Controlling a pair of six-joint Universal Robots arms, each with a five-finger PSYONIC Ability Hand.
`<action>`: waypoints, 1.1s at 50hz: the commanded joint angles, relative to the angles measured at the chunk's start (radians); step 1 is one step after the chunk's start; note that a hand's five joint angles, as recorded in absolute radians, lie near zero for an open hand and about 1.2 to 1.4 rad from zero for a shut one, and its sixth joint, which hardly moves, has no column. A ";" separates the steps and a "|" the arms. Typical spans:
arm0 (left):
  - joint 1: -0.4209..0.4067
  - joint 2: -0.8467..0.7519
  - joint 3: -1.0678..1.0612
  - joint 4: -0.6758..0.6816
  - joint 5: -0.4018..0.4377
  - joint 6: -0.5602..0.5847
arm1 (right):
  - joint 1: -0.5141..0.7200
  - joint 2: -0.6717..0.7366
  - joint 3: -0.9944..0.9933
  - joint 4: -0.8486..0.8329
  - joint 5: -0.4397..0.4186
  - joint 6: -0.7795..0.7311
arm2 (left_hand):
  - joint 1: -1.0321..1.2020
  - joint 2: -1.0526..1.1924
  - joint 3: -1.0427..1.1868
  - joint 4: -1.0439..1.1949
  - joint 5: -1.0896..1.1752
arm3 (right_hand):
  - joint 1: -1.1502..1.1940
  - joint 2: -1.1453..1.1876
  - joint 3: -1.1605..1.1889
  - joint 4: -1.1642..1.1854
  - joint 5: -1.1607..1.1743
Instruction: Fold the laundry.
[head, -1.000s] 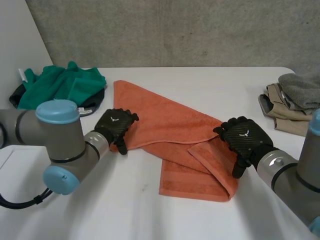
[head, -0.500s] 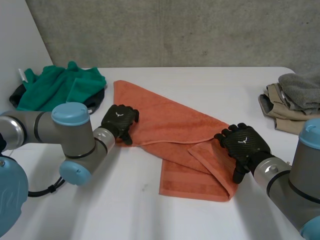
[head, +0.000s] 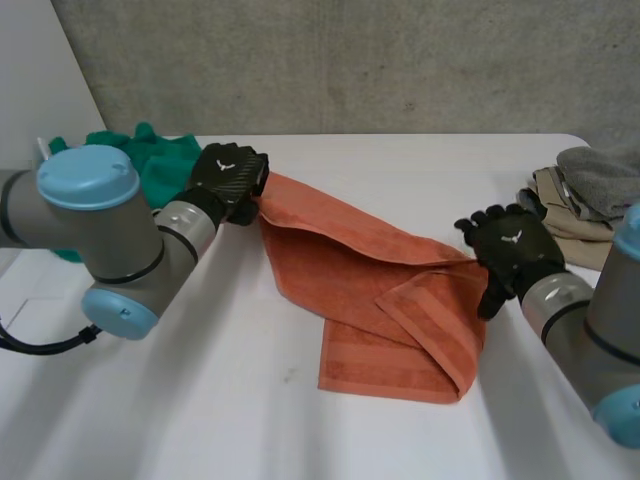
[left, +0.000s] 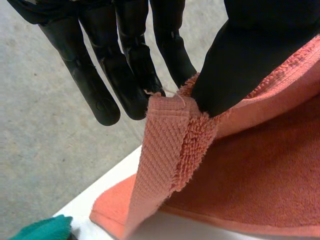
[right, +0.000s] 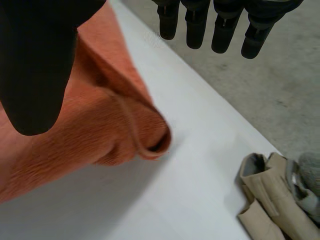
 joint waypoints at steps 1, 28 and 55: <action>-0.009 0.183 -0.110 -0.027 0.002 -0.003 | -0.044 0.068 -0.181 0.184 -0.022 0.178 | 0.244 0.202 0.208 0.200 0.253 | -0.051 -0.040 -0.042 -0.040 -0.048; 0.038 0.481 -0.159 -0.022 -0.048 -0.002 | -0.038 0.173 -0.597 0.041 -0.073 0.114 | 0.244 0.202 0.208 0.200 0.253 | 1.171 1.182 1.180 1.182 1.174; 0.087 0.479 -0.426 0.035 -0.042 -0.058 | -0.002 0.307 -0.413 0.191 -0.291 -0.301 | 0.244 0.202 0.208 0.200 0.253 | 1.171 1.182 1.180 1.182 1.174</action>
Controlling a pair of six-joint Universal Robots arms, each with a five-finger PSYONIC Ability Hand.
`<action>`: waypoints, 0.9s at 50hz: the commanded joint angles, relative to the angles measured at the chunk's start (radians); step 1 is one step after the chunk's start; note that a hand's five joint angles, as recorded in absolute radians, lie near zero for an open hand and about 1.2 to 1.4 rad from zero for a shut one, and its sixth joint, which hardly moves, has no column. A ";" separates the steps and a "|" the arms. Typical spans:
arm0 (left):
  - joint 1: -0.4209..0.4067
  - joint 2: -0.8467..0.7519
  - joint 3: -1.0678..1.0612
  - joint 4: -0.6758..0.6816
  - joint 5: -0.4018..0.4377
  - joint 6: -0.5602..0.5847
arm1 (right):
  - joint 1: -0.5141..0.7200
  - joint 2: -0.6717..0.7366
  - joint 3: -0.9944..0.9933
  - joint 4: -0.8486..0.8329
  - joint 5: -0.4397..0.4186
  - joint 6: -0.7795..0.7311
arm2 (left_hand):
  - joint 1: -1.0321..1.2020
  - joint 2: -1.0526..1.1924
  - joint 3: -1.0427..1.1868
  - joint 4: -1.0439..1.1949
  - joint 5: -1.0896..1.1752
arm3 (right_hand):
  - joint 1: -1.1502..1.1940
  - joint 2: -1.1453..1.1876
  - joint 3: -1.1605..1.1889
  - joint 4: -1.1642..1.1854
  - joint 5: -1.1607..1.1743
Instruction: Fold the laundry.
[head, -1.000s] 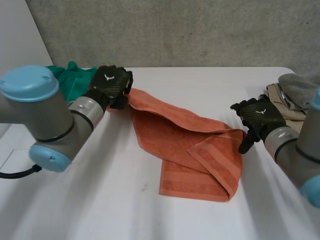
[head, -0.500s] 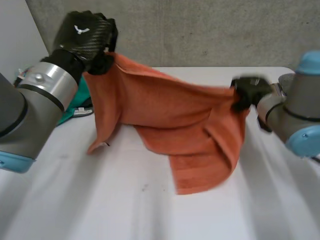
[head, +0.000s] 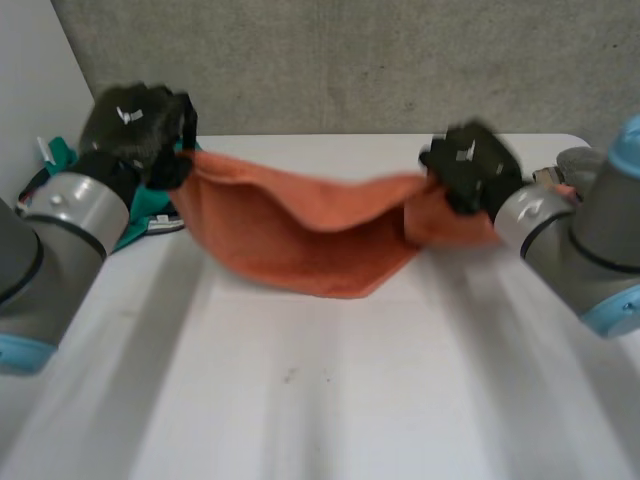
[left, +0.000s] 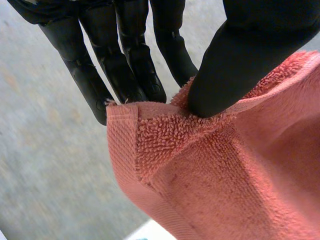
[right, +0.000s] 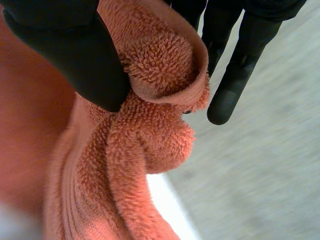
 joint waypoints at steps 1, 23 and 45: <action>-0.006 -0.007 -0.085 0.002 0.002 0.001 | -0.007 0.165 -0.036 0.209 0.006 -0.178 | 0.244 0.198 0.203 0.199 0.241 | 0.315 0.236 0.220 0.200 0.269; -0.011 0.021 -0.073 -0.002 -0.003 -0.001 | -0.095 -0.186 0.216 0.245 0.251 0.467 | 0.244 0.198 0.203 0.199 0.241 | -0.695 -0.773 -0.789 -0.810 -0.740; -0.011 0.022 -0.065 -0.004 -0.004 -0.004 | -0.005 0.071 0.047 0.310 0.259 0.966 | 0.244 0.198 0.203 0.199 0.241 | -0.691 -0.770 -0.786 -0.806 -0.737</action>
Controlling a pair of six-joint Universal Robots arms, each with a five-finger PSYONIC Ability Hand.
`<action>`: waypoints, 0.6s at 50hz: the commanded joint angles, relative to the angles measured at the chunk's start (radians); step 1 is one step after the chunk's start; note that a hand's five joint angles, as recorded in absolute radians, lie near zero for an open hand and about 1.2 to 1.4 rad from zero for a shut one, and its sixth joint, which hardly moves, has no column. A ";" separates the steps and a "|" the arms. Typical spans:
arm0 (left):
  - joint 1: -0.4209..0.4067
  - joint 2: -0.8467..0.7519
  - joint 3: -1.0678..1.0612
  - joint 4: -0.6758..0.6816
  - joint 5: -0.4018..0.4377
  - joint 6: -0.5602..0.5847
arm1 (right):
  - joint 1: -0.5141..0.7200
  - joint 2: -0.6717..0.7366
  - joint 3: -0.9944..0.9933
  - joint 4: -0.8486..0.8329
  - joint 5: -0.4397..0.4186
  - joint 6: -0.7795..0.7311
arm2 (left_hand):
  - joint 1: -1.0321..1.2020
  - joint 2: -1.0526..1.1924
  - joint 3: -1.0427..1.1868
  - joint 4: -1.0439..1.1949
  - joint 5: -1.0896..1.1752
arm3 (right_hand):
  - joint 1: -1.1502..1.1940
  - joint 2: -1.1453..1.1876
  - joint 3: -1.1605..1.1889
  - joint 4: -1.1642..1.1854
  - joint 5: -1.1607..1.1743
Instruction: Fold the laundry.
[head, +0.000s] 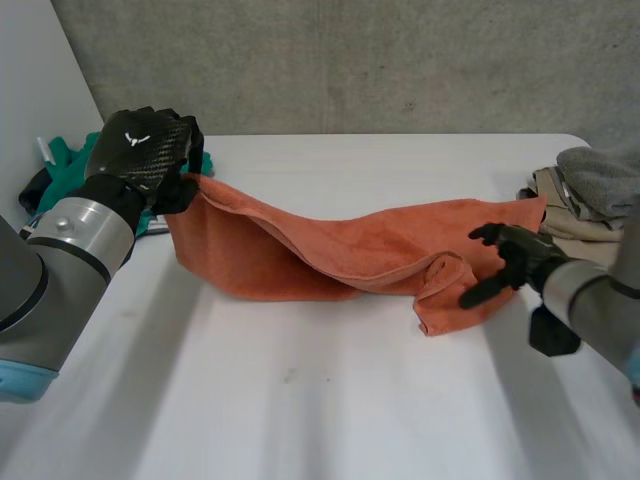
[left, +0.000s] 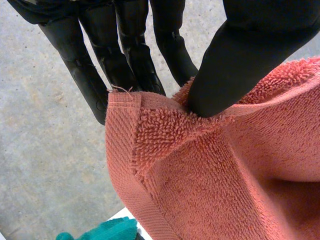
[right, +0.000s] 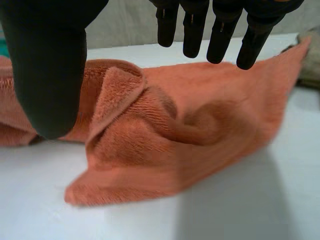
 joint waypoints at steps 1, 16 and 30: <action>0.001 0.001 0.000 -0.002 -0.002 -0.001 | 0.103 0.172 -0.191 -0.011 0.015 0.102 | 0.244 0.198 0.203 0.198 0.241 | 0.083 0.083 0.071 0.070 0.057; 0.009 0.019 0.012 0.005 -0.006 -0.002 | 0.152 0.358 -0.384 -0.018 0.199 0.061 | 0.244 0.198 0.203 0.198 0.241 | 0.782 0.783 0.770 0.770 0.756; 0.061 0.168 0.069 -0.009 -0.008 -0.013 | 0.152 -0.162 -0.331 -0.123 0.190 -0.740 | 0.244 0.198 0.203 0.198 0.241 | 1.088 1.089 1.077 1.076 1.063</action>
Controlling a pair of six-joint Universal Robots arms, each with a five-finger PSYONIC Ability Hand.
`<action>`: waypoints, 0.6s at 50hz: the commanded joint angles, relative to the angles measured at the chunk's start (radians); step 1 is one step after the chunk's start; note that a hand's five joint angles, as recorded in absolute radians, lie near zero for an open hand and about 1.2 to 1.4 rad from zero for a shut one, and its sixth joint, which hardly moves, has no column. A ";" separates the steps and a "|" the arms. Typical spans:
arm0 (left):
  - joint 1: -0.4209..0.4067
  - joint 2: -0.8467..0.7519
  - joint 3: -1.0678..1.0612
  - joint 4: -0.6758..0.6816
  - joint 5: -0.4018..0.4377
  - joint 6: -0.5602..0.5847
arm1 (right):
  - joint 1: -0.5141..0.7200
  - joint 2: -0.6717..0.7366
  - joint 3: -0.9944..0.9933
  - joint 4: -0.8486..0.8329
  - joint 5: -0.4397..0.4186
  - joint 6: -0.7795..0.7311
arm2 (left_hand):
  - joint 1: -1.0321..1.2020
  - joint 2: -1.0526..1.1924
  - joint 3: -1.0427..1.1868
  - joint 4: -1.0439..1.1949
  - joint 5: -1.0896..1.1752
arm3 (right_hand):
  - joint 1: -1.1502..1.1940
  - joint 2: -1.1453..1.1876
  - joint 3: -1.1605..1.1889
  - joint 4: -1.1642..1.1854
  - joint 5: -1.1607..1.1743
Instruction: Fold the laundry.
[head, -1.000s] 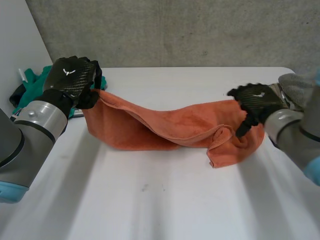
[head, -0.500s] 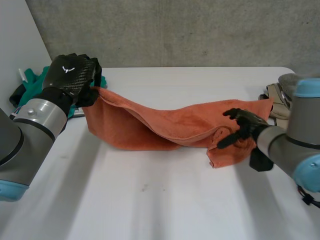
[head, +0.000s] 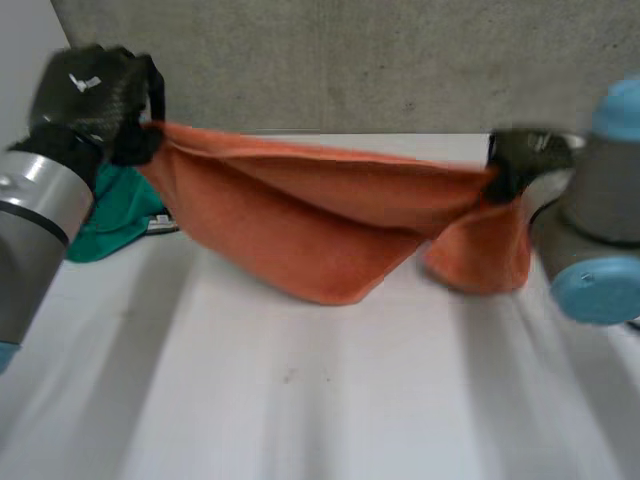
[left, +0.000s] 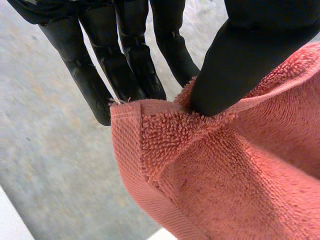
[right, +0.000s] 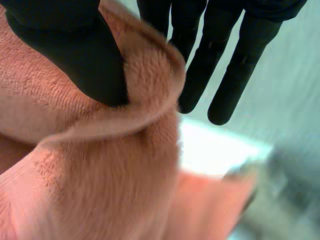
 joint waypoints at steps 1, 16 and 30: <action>0.013 0.086 0.029 -0.014 0.004 -0.012 | 0.010 -0.298 0.026 0.004 -0.095 -0.454 | 0.244 0.198 0.203 0.195 0.241 | 0.264 0.223 0.213 0.201 0.245; 0.053 0.043 0.002 -0.222 0.012 0.000 | 0.001 -0.365 0.059 0.469 -0.166 -0.754 | 0.244 0.198 0.203 0.195 0.241 | 0.264 0.223 0.213 0.201 0.245; 0.015 -0.345 0.339 -0.155 0.013 0.085 | 0.002 -0.003 -0.180 0.230 -0.154 -0.837 | 0.244 0.198 0.203 0.195 0.241 | 0.264 0.223 0.213 0.201 0.245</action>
